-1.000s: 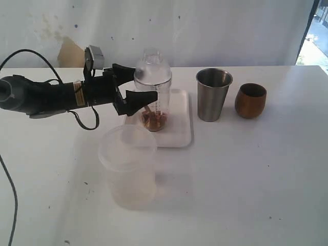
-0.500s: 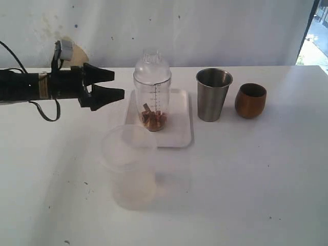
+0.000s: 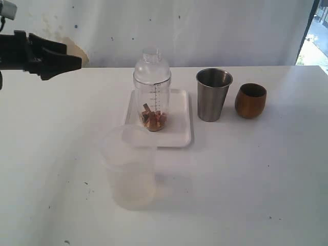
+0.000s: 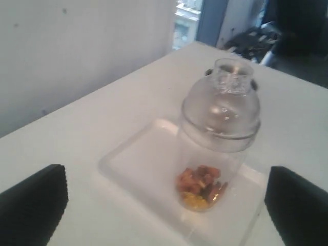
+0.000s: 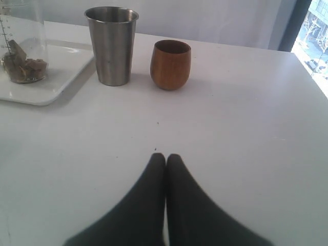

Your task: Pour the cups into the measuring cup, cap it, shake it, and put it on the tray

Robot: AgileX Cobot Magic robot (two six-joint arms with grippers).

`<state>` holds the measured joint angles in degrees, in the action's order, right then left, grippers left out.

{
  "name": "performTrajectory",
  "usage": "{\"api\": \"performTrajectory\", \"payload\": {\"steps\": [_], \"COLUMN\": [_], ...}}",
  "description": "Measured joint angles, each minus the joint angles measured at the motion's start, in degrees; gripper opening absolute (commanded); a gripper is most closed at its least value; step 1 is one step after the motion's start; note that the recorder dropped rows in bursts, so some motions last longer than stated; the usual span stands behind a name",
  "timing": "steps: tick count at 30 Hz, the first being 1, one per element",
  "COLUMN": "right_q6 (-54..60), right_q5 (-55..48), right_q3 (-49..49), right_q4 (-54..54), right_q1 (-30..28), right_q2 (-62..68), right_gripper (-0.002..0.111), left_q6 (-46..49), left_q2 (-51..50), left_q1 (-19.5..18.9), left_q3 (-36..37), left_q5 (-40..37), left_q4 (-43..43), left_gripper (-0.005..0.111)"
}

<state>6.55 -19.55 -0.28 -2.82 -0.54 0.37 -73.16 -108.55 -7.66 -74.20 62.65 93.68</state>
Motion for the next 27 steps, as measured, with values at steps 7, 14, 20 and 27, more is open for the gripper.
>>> {"api": "performTrajectory", "payload": {"steps": [7,14,20,27], "right_q6": [0.00,0.00,0.00,0.00], "right_q5": [0.00,0.00,0.00,0.00], "right_q3": [0.00,0.00,0.00,0.00], "right_q4": [0.00,0.00,0.00,0.00], "right_q1": [0.00,0.00,0.00,0.00], "right_q2": [0.00,0.00,0.00,0.00], "right_gripper": [0.000,0.000,0.000,0.000], "left_q6": [-7.54,-16.53,-22.72,-26.58], "left_q2": [18.33,36.51,47.22,52.09], "left_q1": [-0.91,-0.96,-0.96,-0.96], "left_q3": [11.63,20.20,24.66,26.68], "left_q5": [-17.58,-20.24,-9.77,4.95], "left_q4": [4.42,5.95,6.17,6.27], "left_gripper": [0.105,0.105,0.105,0.105]}}
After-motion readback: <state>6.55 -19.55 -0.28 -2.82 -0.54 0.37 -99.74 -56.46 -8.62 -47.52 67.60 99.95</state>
